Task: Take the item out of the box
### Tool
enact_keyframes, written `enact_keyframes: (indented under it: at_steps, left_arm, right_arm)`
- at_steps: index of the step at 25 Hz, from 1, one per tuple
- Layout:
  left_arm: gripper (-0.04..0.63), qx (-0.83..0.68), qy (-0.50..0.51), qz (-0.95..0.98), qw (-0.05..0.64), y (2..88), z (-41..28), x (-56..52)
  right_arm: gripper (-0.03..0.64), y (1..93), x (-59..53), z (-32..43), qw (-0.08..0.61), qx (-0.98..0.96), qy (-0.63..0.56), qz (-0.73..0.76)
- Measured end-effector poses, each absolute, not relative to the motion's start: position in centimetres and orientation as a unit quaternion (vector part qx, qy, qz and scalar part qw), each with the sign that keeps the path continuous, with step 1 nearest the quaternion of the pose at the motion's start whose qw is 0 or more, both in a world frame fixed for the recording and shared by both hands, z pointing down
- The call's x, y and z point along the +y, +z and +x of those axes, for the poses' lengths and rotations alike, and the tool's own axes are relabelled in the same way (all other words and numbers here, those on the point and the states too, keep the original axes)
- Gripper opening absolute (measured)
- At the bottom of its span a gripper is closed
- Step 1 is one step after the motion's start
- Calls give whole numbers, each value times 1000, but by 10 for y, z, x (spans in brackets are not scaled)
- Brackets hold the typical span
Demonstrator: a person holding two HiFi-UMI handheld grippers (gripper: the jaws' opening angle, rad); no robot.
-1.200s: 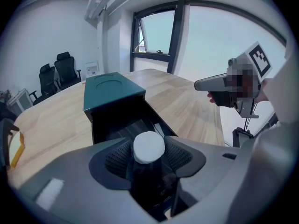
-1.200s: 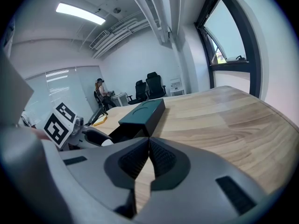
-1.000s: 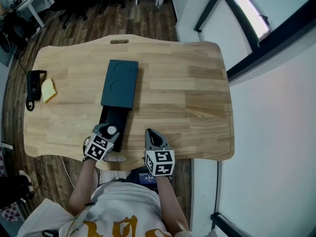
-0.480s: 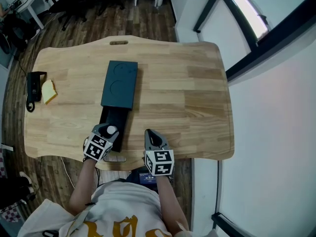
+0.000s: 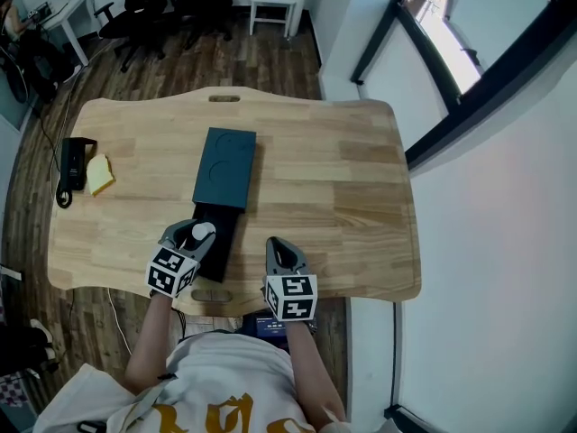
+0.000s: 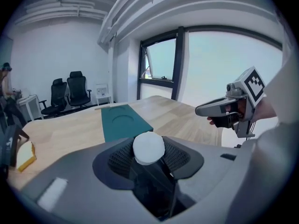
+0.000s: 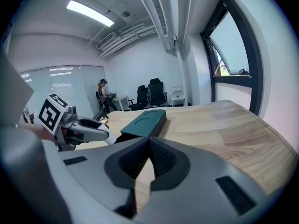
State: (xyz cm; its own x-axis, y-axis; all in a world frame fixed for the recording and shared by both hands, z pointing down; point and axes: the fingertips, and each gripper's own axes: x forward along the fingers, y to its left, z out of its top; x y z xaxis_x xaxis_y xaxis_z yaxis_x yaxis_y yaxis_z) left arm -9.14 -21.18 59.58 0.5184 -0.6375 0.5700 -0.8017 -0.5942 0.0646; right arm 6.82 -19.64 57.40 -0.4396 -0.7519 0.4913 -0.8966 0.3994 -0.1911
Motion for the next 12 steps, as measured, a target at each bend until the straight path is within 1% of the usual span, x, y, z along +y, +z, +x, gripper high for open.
enact_keyframes:
  at_steps: [8,12]
  left_arm:
    - [187,-442,204,861,145,561,-97,-213]
    - [187,-450,131,871,145,532,-106,-211]
  right_arm:
    - [6,550,-193,62,159,-832,186,498]
    - [6,534,-196,57,147,-836,166,501]
